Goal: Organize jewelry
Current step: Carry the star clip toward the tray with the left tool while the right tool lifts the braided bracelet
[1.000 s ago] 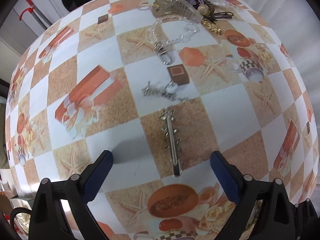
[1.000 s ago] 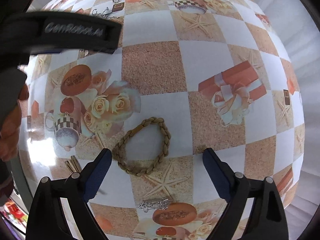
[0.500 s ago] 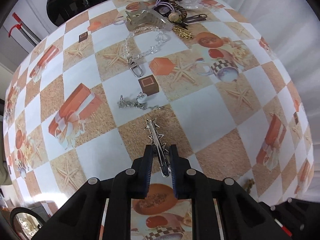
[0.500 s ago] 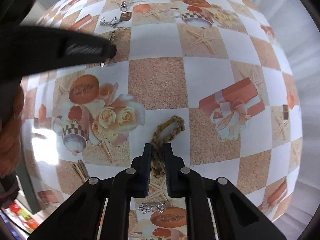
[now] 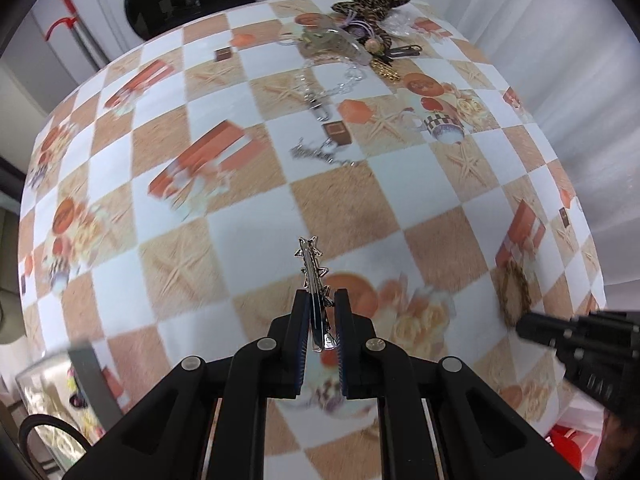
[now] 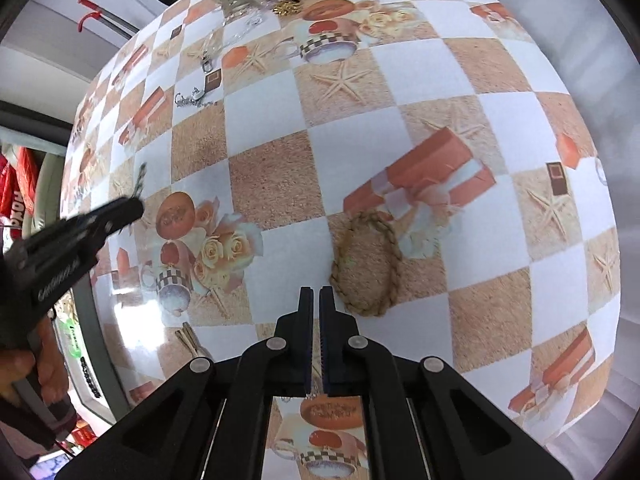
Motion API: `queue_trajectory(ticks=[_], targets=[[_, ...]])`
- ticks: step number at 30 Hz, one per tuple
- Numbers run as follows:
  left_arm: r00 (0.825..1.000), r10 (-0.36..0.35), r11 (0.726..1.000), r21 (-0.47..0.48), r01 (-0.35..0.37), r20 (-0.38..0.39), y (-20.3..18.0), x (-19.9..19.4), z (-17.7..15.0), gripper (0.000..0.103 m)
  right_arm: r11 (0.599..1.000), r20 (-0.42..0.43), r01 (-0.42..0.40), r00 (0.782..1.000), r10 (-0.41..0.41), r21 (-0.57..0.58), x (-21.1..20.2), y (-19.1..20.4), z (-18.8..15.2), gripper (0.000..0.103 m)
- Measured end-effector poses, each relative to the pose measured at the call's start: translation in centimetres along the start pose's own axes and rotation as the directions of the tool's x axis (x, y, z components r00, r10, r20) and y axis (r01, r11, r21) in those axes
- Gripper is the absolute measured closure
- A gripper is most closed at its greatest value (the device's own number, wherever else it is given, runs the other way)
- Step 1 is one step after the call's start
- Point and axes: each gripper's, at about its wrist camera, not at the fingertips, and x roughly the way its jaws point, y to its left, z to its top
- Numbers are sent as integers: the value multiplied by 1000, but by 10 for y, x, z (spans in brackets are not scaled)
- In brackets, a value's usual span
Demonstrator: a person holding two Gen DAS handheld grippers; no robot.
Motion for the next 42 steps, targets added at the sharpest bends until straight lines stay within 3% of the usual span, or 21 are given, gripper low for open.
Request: queue_trajectory(ticks=[12, 26, 29, 32, 34, 36, 39, 42], targets=[[999, -10, 993, -115, 15, 43, 37, -46, -50, 87, 999, 14, -45, 999, 45, -5, -26, 12, -16, 100], [994, 9, 966, -257, 21, 113, 92, -96, -109, 87, 985, 31, -82, 996, 88, -153, -47, 79, -18, 100], [993, 24, 961, -277, 9, 116, 103, -101, -122, 87, 990, 35, -57, 997, 62, -130, -46, 71, -19, 100], [994, 29, 956, -293, 4, 105, 111, -100, -132, 87, 999, -5, -15, 1000, 15, -30, -30, 40, -16, 99], [995, 29, 954, -299, 0, 93, 115, -97, -138, 87, 999, -42, 19, 999, -18, 39, -18, 19, -14, 89], [997, 28, 955, -298, -3, 79, 116, -93, -141, 87, 995, -51, 67, 997, -63, 80, -7, 4, -12, 33], [998, 24, 958, -288, -4, 65, 113, -90, -143, 87, 989, -39, 108, 994, -105, 101, 6, -7, -6, 30], [998, 22, 962, -273, -6, 54, 107, -87, -141, 87, 985, -55, 123, 992, -117, 120, 23, -12, 3, 36]])
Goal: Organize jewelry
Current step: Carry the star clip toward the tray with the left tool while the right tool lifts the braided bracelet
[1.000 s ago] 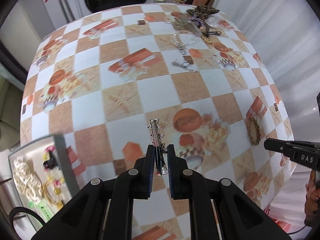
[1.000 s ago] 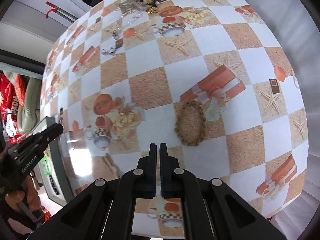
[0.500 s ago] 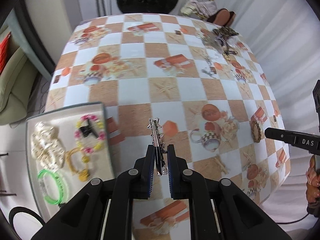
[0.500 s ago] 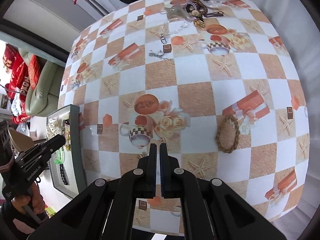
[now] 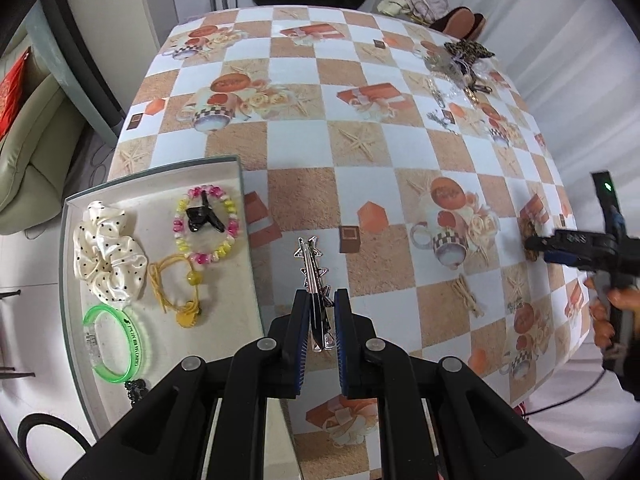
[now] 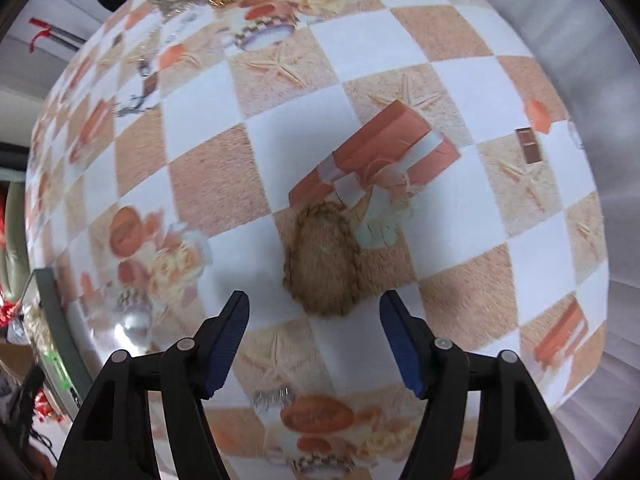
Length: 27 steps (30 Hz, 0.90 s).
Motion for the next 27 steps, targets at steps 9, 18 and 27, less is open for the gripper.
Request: queue_trajectory(ticks=[9, 18, 27], targets=[[1000, -24, 999, 35, 24, -13, -22, 5, 0, 87, 986, 43, 105, 994, -100, -131, -4, 24, 4, 94], [999, -39, 999, 36, 39, 1, -29, 3, 2, 87, 979, 59, -69, 995, 82, -192, -42, 53, -9, 95], [999, -19, 1000, -17, 20, 35, -9, -8, -4, 87, 932, 49, -190, 975, 215, -309, -69, 116, -20, 96]])
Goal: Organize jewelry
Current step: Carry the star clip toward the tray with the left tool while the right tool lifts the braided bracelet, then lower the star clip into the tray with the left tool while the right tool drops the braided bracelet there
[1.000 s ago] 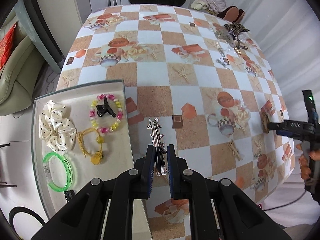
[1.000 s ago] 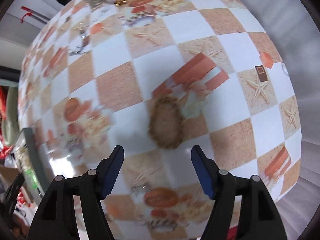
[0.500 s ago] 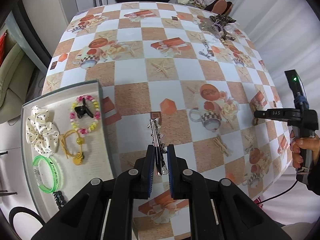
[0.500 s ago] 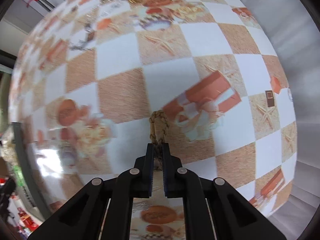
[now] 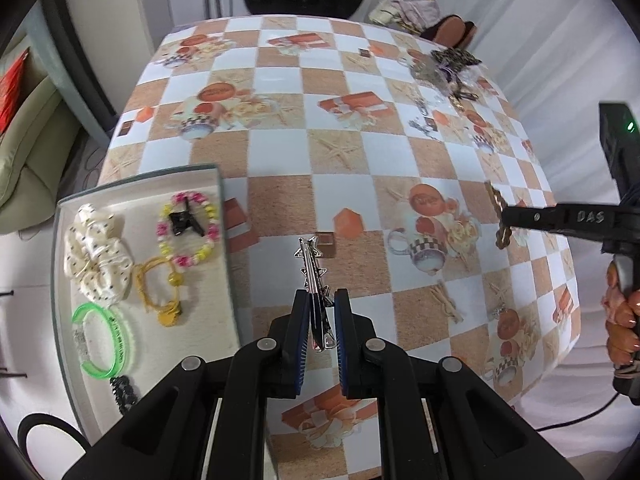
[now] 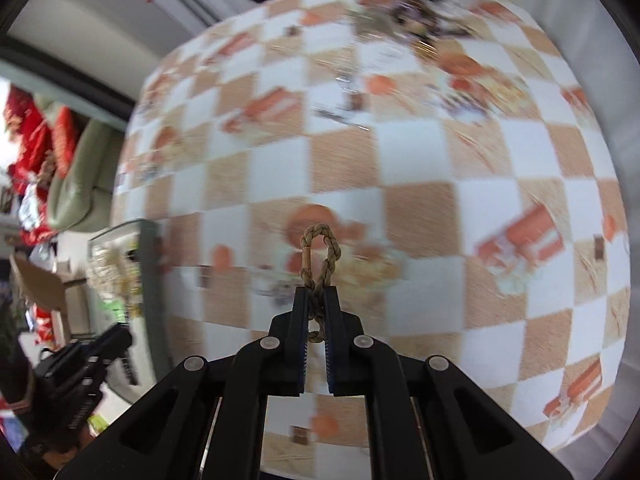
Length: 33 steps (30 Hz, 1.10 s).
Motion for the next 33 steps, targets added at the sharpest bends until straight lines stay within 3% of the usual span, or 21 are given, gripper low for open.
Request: queue_trajectory(ticks=[6, 11, 21, 26, 28, 30, 33], targets=[[999, 38, 995, -91, -36, 17, 35, -12, -16, 87, 987, -17, -83, 997, 82, -139, 0, 69, 10, 96], [996, 80, 981, -181, -75, 23, 70, -20, -33, 87, 952, -70, -151, 988, 137, -265, 14, 134, 12, 99], [987, 157, 932, -327, -154, -17, 131, -7, -62, 87, 874, -173, -209, 974, 146, -438, 69, 235, 9, 100], [987, 157, 927, -342, -153, -16, 138, 0, -67, 87, 920, -162, -128, 984, 72, -370, 87, 219, 13, 98], [988, 152, 927, -346, -147, -13, 139, 3, -67, 87, 935, -176, -85, 984, 25, -344, 96, 201, 13, 93], [988, 154, 929, -339, -149, -12, 139, 6, -68, 87, 943, -183, -24, 982, -40, -333, 109, 187, 12, 70], [988, 151, 930, -338, -147, -13, 139, 9, -68, 87, 943, -175, 18, 981, -80, -332, 124, 177, 11, 61]])
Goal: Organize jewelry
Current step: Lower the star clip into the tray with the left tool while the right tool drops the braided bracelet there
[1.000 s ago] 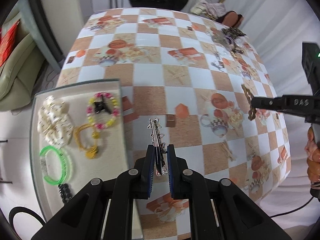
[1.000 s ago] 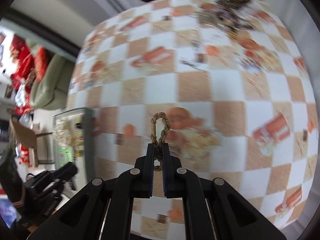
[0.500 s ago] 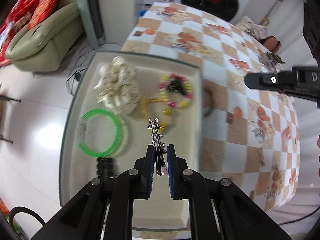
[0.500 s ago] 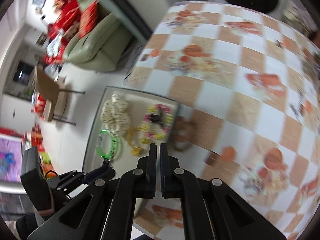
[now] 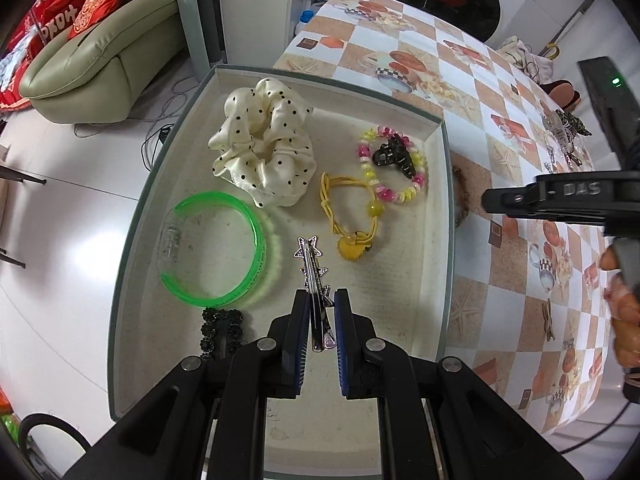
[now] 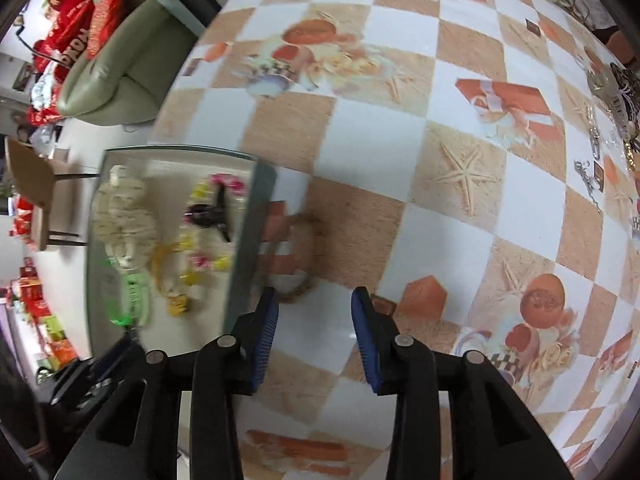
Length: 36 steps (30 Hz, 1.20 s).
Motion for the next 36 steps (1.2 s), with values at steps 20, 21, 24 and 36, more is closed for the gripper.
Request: queue_trajectory(ticks=[20, 21, 24, 36], targets=[[1000, 1, 1000, 7, -2, 6, -4, 2, 2, 87, 998, 127, -20, 992, 28, -59, -39, -7, -4, 98], [1000, 5, 1000, 7, -5, 8, -4, 2, 3, 87, 997, 135, -36, 990, 44, -68, -44, -5, -2, 98], [1000, 12, 1000, 7, -12, 8, -3, 3, 5, 87, 992, 147, -78, 985, 93, -99, -54, 11, 10, 98], [998, 57, 998, 21, -57, -3, -4, 17, 9, 87, 965, 62, -176, 980, 191, -192, -6, 96, 46, 98]])
